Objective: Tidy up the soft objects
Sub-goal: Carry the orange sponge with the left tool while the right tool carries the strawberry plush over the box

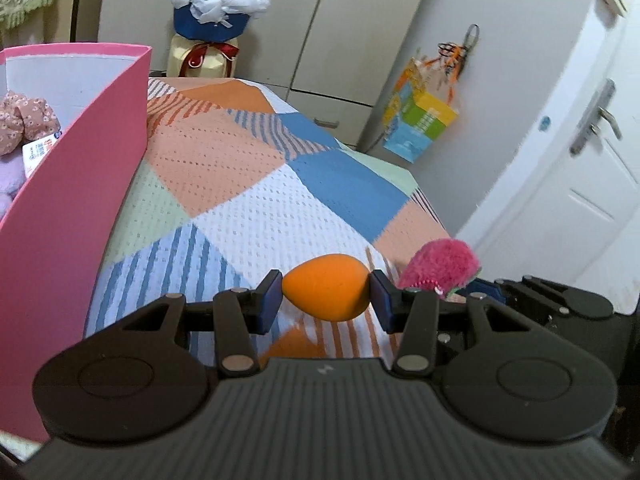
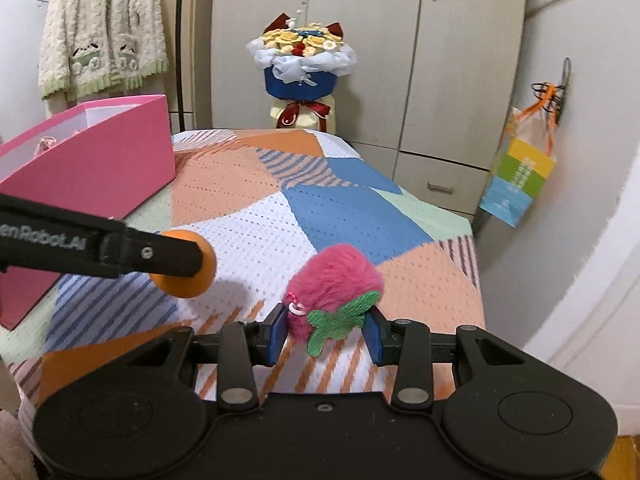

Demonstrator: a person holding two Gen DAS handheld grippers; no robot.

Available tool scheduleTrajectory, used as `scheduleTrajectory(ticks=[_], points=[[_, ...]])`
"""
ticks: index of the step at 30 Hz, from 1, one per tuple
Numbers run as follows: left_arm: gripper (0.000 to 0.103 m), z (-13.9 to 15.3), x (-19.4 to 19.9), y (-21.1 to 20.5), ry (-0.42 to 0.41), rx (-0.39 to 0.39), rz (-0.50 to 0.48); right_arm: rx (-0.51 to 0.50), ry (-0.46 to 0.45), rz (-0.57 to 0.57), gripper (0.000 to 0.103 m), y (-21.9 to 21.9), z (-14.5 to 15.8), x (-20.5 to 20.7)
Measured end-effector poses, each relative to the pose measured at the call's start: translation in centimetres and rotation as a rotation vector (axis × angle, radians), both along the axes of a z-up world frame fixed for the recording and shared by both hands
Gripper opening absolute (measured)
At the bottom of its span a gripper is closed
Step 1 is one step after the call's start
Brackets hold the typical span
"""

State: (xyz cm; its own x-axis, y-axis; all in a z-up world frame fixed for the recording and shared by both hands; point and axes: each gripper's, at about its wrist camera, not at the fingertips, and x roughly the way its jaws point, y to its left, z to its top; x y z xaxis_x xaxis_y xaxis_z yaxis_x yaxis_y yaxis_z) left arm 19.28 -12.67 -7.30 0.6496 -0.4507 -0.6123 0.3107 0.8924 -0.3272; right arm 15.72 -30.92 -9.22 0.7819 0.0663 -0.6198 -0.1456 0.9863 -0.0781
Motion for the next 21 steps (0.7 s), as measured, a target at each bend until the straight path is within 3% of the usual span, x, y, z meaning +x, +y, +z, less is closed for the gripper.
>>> scheduleTrajectory(ticks=[12, 21], points=[[0.046, -0.5, -5.8, 2.4, 0.084, 0.005, -0.116, 0.049, 0.035, -0.036, 0.044, 0.3, -1.2, -5.5], [0.046, 0.4, -8.8, 7.2, 0.129, 0.047, -0.182, 0.137, 0.074, 0.028, 0.044, 2.4, -0.3, -8.7]])
